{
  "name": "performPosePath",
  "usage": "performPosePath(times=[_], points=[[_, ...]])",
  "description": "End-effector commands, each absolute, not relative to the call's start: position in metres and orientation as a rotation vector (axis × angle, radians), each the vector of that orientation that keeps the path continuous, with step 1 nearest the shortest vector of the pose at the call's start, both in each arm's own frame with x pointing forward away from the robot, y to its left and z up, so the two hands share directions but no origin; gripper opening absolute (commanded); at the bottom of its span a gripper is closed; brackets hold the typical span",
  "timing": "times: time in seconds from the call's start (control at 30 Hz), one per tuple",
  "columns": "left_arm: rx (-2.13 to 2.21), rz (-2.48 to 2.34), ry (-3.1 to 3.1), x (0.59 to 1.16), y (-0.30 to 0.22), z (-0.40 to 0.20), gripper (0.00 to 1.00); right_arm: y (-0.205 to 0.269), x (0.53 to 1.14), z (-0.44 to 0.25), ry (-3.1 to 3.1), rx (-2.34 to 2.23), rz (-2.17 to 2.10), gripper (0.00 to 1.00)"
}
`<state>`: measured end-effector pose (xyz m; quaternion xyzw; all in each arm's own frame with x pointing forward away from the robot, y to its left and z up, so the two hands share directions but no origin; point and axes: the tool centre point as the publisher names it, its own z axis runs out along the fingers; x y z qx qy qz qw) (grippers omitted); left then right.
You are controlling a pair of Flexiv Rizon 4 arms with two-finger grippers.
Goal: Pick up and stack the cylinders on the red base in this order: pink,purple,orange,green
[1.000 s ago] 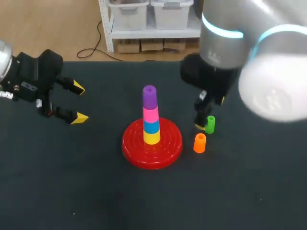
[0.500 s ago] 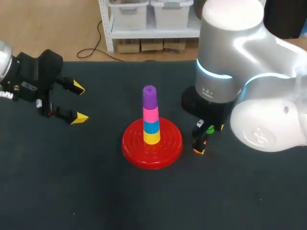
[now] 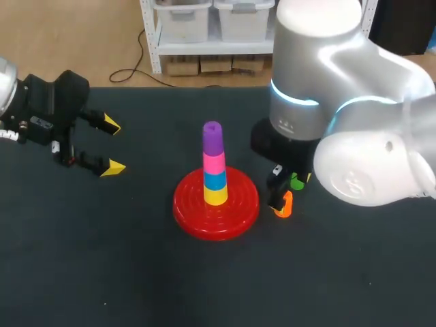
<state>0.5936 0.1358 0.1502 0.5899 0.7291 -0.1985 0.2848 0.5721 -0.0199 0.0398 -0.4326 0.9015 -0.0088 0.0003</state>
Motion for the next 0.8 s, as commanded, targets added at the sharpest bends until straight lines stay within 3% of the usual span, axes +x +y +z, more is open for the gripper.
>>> performPosePath(times=[0.03, 0.3, 0.47, 0.8], points=[[1.58, -0.533, 1.949, 0.5945, 0.1361, 0.1495, 1.0, -0.0176, 0.5746, 0.0384, 2.833, -1.359, -0.023, 0.78], [1.58, -0.533, 1.949, 0.5945, 0.1361, 0.1495, 1.0, -0.0136, 0.5747, 0.0349, 2.836, -1.368, -0.02, 0.66], [1.58, -0.533, 1.949, 0.5945, 0.1361, 0.1495, 1.0, -0.0132, 0.573, 0.0327, 2.837, -1.376, -0.023, 0.47], [1.58, -0.533, 1.949, 0.5945, 0.1361, 0.1495, 1.0, -0.0151, 0.5726, 0.0311, 2.843, -1.374, -0.026, 0.38]])
